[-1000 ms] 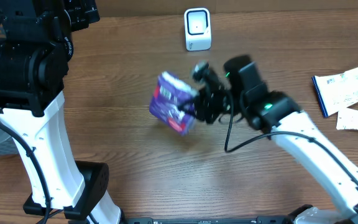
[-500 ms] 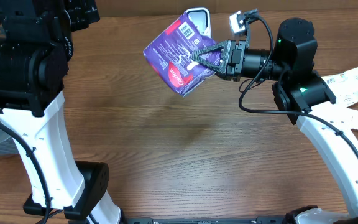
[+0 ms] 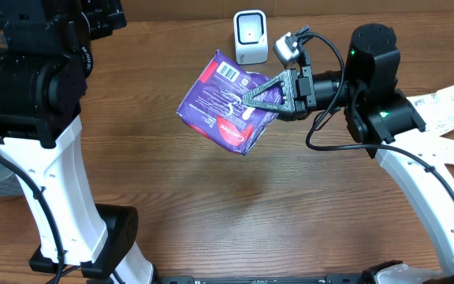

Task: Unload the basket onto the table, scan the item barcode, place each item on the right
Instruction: 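Lift the red-purple pack up to the white scanner, then hold the pack in front of the scanner with the right gripper, then carry the pack right and drop it on the pile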

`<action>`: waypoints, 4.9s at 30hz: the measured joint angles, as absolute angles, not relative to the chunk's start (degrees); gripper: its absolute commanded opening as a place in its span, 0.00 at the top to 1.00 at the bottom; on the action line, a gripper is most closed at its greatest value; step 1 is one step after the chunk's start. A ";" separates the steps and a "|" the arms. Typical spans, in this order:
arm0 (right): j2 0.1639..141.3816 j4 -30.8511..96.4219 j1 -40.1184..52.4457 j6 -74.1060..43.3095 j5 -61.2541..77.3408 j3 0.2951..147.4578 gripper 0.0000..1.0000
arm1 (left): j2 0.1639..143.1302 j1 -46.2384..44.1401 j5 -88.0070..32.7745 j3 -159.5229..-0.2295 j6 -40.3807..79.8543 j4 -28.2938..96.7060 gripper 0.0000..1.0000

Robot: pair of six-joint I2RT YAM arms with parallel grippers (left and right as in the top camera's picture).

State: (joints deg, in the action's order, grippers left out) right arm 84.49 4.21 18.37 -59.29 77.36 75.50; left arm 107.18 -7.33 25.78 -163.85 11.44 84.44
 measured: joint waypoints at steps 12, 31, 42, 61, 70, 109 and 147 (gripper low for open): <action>84.44 10.98 18.39 -49.28 71.35 75.77 0.84 | 107.18 -7.33 25.78 -163.85 11.46 84.42 0.00; 93.03 8.64 18.48 -3.92 -10.39 76.05 0.79 | 107.18 -7.33 25.78 -163.85 11.44 84.44 0.00; 109.49 -14.26 23.44 29.26 -30.89 75.96 0.80 | 107.18 -7.33 25.78 -163.85 11.44 84.42 0.00; 128.97 -39.86 26.28 66.22 -29.39 76.07 0.78 | 107.18 -7.33 25.78 -163.85 11.44 84.44 0.00; 132.94 -40.91 26.28 72.07 -27.53 80.51 0.79 | 107.18 -7.33 25.78 -163.85 11.44 84.42 0.00; 117.27 -16.99 30.26 71.33 -37.71 81.32 0.83 | 107.18 -7.33 25.78 -163.85 11.44 84.44 0.00; 104.36 46.46 -34.98 -12.34 23.75 82.28 0.00 | 107.18 -7.33 25.78 -163.85 11.44 84.42 0.00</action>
